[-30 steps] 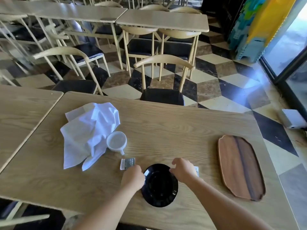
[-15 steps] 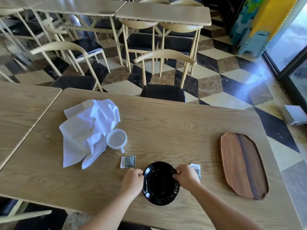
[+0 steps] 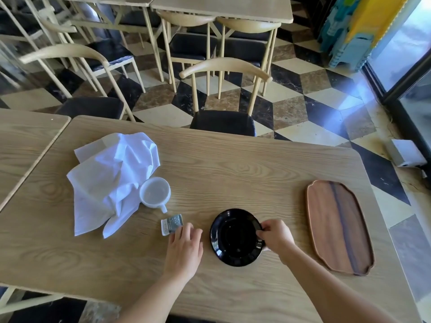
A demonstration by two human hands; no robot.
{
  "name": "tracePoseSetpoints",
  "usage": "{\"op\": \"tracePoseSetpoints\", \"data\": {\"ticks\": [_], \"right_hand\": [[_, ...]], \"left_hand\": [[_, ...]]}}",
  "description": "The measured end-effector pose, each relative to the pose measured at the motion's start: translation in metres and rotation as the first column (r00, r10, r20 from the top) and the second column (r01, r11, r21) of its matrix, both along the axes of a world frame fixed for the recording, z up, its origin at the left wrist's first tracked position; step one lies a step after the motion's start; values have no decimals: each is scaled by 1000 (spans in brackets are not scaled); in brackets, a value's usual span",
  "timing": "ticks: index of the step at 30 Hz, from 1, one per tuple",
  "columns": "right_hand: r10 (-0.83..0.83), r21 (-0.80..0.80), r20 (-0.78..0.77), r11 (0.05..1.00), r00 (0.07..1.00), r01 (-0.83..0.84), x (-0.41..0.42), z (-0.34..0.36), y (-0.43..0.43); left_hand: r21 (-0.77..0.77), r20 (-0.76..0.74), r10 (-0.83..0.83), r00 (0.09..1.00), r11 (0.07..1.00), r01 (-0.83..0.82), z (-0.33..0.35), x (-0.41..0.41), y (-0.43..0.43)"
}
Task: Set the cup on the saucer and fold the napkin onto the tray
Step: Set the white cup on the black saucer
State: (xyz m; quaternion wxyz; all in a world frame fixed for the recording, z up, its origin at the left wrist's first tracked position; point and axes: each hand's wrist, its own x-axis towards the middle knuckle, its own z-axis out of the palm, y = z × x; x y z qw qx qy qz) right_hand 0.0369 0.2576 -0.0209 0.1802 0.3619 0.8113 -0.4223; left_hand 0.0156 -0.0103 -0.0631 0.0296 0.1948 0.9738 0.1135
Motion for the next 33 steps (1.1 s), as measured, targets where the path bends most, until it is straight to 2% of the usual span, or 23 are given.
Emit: {"op": "tracePoseSetpoints", "data": {"ticks": [5, 9, 18, 24, 33], "right_hand": [[-118, -70, -26, 991, 993, 116, -23, -4, 14], [-228, -119, -46, 968, 972, 222, -46, -3, 16], [-358, -178, -126, 926, 925, 334, -95, -8, 19], [-493, -259, -131, 855, 860, 450, -113, -12, 18], [-589, -284, -153, 795, 794, 535, -135, -12, 23]], "left_hand": [[19, -88, 1, 996, 1000, 1, -26, 2, -2], [21, -89, 30, 996, 999, -28, -37, 2, -5], [39, -77, 31, 997, 999, -28, -35, 3, -6], [56, -84, 39, 996, 998, -34, -37, 4, -8], [80, -57, 40, 998, 996, -36, -35, 3, -8]]}}
